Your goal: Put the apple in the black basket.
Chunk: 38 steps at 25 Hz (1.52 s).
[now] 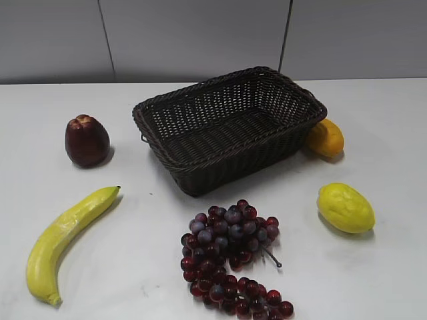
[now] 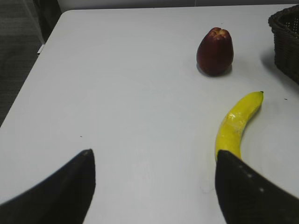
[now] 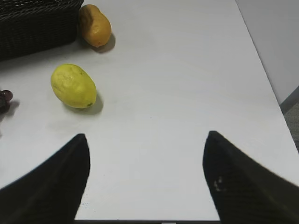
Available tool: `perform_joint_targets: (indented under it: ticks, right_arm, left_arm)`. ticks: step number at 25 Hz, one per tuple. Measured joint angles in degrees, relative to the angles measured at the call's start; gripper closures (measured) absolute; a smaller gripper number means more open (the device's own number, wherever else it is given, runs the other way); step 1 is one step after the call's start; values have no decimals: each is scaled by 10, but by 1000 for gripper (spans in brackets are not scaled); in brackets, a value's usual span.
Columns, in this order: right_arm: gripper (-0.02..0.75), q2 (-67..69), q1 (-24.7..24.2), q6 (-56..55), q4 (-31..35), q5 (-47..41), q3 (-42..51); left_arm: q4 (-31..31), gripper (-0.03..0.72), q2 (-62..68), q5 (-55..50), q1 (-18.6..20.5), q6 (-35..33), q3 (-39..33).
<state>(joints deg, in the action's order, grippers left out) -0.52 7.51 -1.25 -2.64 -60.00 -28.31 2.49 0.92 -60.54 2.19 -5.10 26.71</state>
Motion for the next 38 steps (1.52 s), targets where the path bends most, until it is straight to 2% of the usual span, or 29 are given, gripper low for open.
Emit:
perform_joint_targets:
  ticks: [16, 21, 38]
  right_arm:
    - [165, 0, 0, 0, 0, 0, 0]
    - [165, 0, 0, 0, 0, 0, 0]
    - [165, 0, 0, 0, 0, 0, 0]
  left_arm:
    - [12, 109, 0, 7, 0, 0, 1]
    - [16, 109, 13, 28, 0, 0, 28]
    - [23, 109, 270, 209, 0, -2, 131]
